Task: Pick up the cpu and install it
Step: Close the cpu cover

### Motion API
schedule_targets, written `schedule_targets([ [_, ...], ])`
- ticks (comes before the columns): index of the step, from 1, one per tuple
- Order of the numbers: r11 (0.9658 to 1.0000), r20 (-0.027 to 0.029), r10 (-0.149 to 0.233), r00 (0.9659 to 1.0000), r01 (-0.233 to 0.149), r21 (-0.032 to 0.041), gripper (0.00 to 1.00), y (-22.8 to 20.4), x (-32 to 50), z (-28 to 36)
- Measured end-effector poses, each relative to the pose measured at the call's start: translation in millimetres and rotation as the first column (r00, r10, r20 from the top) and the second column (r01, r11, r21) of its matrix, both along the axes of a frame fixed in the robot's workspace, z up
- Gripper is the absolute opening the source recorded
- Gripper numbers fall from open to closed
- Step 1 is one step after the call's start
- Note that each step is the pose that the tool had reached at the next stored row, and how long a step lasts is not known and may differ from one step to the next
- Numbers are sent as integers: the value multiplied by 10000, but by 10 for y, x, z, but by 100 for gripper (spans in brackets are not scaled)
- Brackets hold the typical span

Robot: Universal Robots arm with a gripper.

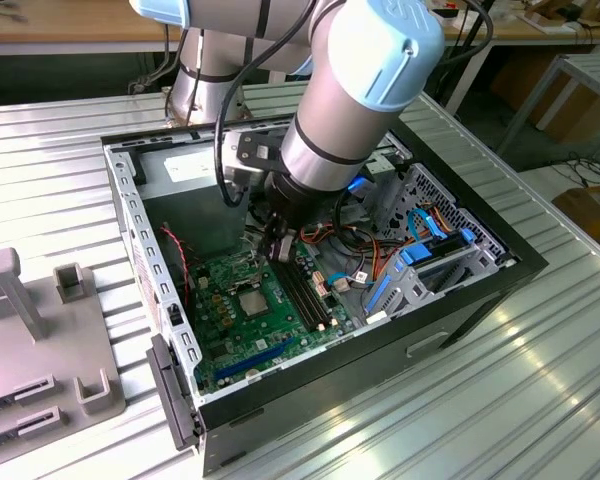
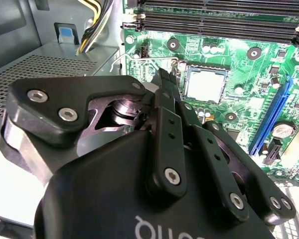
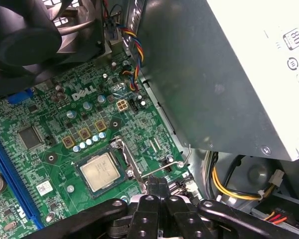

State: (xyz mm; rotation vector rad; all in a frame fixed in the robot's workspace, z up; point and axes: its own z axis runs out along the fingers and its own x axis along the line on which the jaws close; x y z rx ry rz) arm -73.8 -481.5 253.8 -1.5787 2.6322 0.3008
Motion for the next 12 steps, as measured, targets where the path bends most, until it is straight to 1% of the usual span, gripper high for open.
schedule_targets([
  [12,10000,0,0,10000,0,0,11,-30,0,0],
])
